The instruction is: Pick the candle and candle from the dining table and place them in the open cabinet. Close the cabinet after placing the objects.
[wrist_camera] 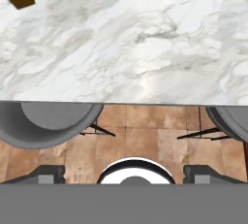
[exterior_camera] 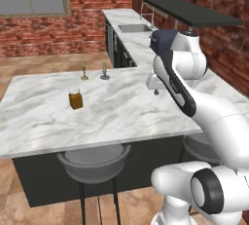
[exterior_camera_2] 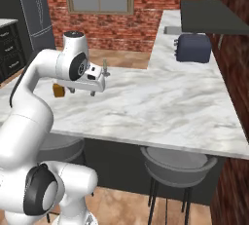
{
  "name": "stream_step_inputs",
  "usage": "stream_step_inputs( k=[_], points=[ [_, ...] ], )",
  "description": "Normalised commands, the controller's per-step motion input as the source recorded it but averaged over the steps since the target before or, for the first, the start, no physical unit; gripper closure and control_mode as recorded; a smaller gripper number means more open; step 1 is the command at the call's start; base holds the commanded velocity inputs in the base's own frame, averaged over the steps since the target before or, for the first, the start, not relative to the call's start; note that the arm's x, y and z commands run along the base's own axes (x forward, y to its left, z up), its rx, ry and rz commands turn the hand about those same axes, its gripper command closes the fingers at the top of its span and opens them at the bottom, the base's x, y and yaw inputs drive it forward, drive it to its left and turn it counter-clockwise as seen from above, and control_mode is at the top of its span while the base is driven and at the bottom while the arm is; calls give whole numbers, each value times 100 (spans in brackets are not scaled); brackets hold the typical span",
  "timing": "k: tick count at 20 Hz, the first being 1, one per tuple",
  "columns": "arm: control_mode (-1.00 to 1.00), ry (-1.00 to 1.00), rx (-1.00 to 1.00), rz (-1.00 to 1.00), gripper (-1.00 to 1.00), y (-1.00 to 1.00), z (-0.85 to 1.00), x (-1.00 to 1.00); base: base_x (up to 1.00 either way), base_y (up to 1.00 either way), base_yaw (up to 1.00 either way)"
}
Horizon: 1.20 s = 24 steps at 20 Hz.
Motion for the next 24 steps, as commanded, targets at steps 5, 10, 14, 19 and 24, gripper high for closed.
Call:
stream_step_inputs(
  k=[5, 10, 14, 19, 24],
  points=[
    [100, 0, 0, 0, -100, 0, 0, 0, -63, 20, 0],
    [100, 0, 0, 0, -100, 0, 0, 0, -87, 37, 0],
    [100, 0, 0, 0, -100, 0, 0, 0, -69, 85, -1],
    [100, 0, 0, 0, -100, 0, 0, 0, 2, 100, -33],
    [100, 0, 0, 0, -100, 0, 0, 0, 50, 100, -45]
  ],
)
